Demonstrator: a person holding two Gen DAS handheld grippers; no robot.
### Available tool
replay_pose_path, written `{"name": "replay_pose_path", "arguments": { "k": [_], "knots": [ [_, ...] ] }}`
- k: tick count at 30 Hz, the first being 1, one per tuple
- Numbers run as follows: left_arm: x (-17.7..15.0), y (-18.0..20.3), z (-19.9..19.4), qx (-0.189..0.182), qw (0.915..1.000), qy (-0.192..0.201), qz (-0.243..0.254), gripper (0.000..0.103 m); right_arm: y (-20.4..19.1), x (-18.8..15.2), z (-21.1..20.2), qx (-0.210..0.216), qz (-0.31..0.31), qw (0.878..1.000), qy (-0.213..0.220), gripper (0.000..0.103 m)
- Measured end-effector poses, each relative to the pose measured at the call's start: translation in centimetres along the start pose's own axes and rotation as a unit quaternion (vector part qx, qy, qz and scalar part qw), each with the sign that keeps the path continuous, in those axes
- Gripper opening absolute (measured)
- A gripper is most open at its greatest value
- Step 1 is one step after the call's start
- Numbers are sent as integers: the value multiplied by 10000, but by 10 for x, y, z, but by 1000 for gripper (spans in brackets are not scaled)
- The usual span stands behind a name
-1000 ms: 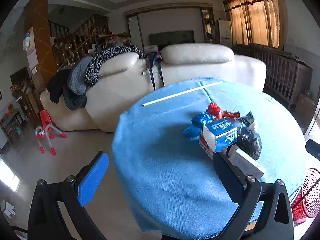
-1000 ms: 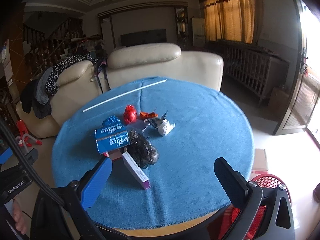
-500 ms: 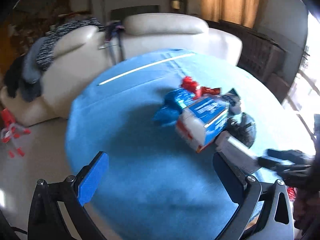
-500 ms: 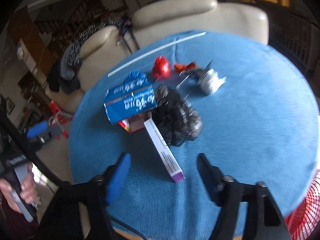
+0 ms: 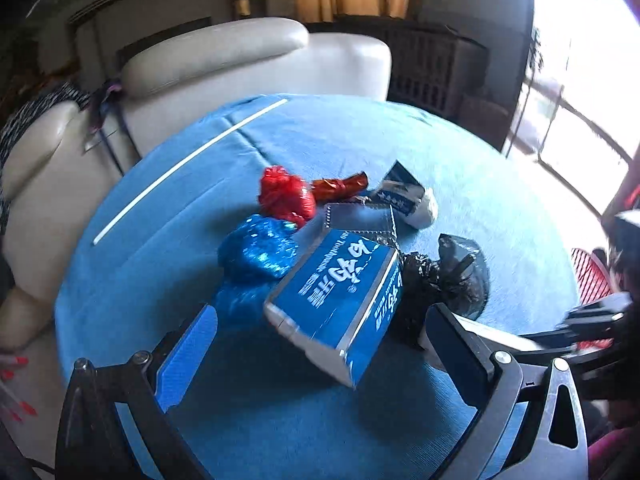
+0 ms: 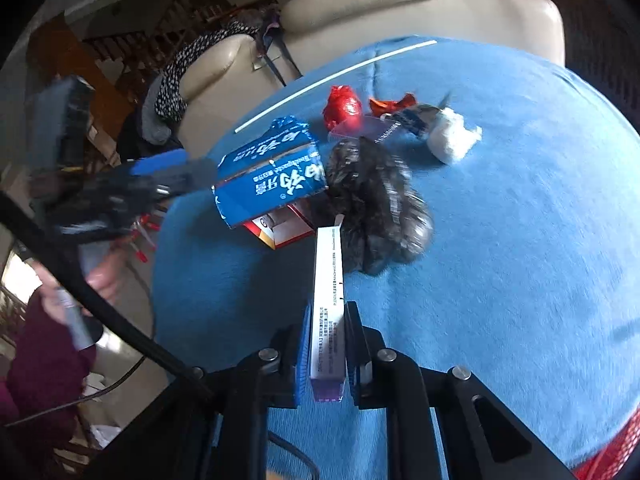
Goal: Collect trash
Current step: 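Grasp the blue toothpaste box with the left tool while the right grasps the purple-white box, then carry both boxes to the red wastebasket and open both tools to drop them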
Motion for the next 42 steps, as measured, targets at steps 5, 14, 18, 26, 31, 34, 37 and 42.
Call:
{"name": "replay_pose_path", "arguments": {
  "k": [5, 14, 18, 26, 31, 34, 37, 42],
  "knots": [
    [0, 9, 20, 105, 9995, -107, 270, 103, 12, -8, -21, 136, 282, 9994, 130, 17],
    [-12, 9, 28, 201, 9996, -178, -24, 66, 27, -17, -35, 370, 622, 9971, 231, 17],
    [-13, 9, 10, 244, 9993, 85, -271, 64, 26, -20, -43, 450, 644, 9964, 306, 17],
    [-13, 39, -39, 113, 9979, 544, -328, 64, 32, -21, -66, 526, 700, 9947, 536, 17],
    [-9, 91, -53, -297, 9978, 597, 59, 64, 48, -21, -93, 484, 843, 9916, 851, 17],
    [-5, 130, -57, -546, 9957, 635, 392, 64, 60, -25, -117, 339, 935, 9892, 1075, 17],
    [1, 168, -57, -825, 9924, 617, 666, 64, 79, -33, -147, 144, 1115, 9845, 1350, 17],
    [8, 237, -51, -1184, 9835, 508, 1273, 64, 122, -55, -206, -250, 1558, 9702, 1839, 17]
  ]
}}
Point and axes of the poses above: each gripper's, at about its wrist camera, not at the fingertips, and z roughly the way its jaws point, y to its right, x to its top, the point moved 6 cm from there along z, roughly the way its jaws point, and after that the axes turned 8 degrees about x, right-handed, at the moved point
